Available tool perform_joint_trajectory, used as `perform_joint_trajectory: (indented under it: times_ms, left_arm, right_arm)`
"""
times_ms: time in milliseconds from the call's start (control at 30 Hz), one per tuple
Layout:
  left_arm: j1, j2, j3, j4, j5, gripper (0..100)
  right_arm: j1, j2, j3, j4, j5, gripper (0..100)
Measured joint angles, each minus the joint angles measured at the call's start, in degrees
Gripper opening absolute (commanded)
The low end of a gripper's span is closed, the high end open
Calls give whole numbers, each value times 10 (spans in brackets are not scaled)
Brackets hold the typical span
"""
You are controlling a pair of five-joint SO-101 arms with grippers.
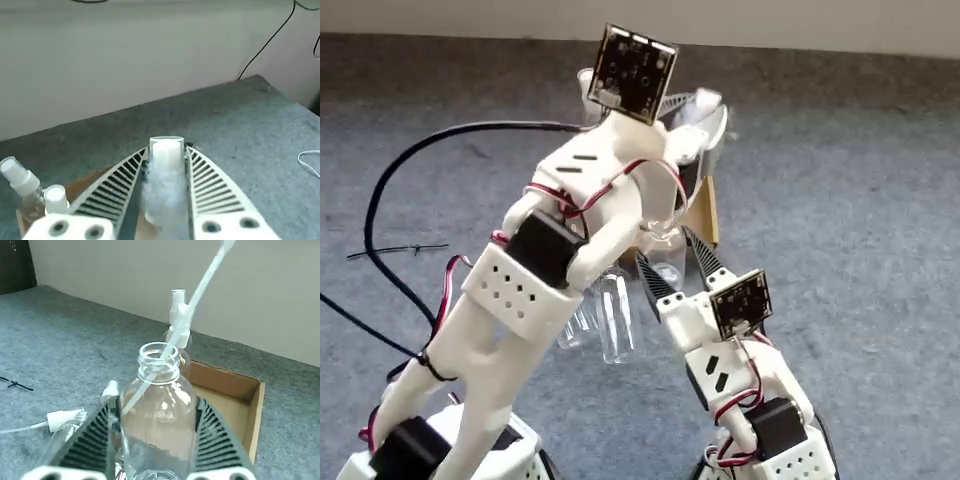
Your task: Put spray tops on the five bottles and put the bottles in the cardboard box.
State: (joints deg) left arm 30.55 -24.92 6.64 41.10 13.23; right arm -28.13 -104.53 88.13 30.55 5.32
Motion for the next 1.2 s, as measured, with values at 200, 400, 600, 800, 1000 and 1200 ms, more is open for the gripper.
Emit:
perform_joint_trajectory:
  times_ms: [200, 400, 600, 800, 1000, 1200]
  left_arm:
    - [-3, -92, 122, 12, -1, 5]
    - [3, -213, 252, 12, -55, 8]
    - [4, -279, 319, 13, -137, 113]
    - [3, -324, 321, 30, -156, 150]
    - [3, -328, 289, 32, -156, 150]
    - [-13, -263, 228, 32, -156, 150]
  right_arm:
    - [7, 0, 0, 0, -38, 5]
    - [7, 0, 0, 0, -42, 5]
    - [7, 0, 0, 0, -42, 5]
    - [10, 0, 0, 0, -43, 5]
    - [9, 0, 0, 0, -43, 5]
    - [9, 0, 0, 0, -43, 5]
